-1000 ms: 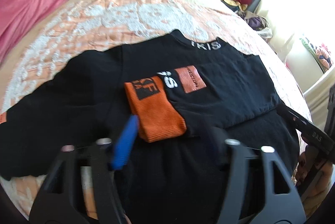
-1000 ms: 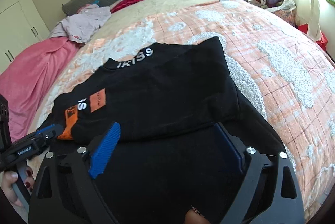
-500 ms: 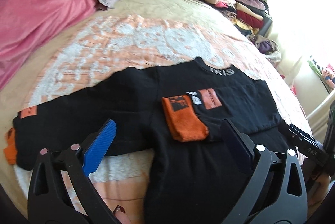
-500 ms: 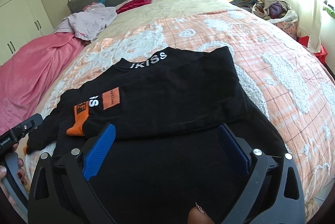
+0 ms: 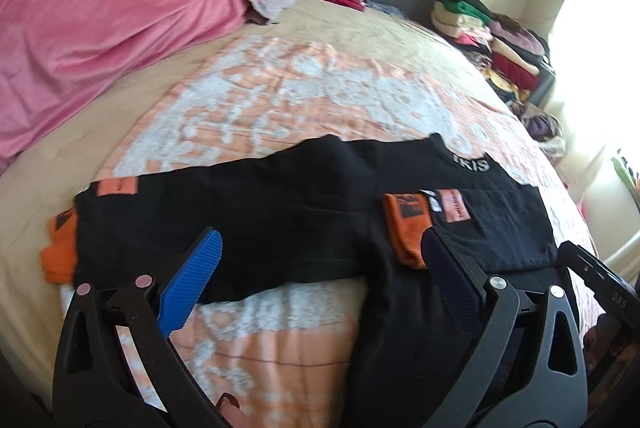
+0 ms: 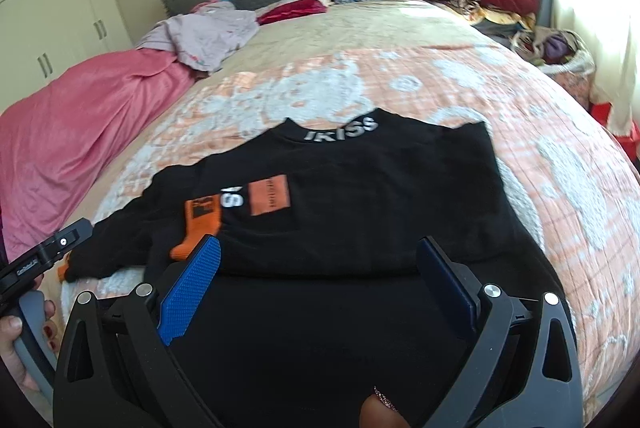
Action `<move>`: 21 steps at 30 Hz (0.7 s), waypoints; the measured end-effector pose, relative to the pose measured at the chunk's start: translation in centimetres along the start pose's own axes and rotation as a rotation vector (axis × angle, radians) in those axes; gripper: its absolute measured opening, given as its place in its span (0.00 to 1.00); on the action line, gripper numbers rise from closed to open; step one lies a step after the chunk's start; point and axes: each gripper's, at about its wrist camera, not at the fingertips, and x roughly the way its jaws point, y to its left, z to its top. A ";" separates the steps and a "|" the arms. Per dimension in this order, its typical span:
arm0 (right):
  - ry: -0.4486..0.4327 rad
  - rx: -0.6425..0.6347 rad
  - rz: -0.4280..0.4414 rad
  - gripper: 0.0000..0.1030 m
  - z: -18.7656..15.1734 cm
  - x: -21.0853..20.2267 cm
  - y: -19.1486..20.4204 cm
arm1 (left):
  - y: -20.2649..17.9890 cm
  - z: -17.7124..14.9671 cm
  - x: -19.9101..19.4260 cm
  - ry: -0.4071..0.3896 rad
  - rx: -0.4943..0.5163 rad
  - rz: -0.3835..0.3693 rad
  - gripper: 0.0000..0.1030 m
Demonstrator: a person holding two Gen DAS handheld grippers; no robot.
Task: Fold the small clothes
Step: 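Move the left tool toward the other orange-cuffed sleeve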
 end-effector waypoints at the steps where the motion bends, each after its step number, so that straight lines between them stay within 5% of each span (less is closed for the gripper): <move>1: 0.000 -0.010 0.007 0.95 0.0 0.0 0.5 | 0.5 -0.1 -0.3 -0.004 -0.012 0.006 0.91; 21: 0.021 -0.183 0.156 0.95 1.1 1.3 9.5 | 9.0 -2.7 -4.7 0.008 -0.229 0.103 0.91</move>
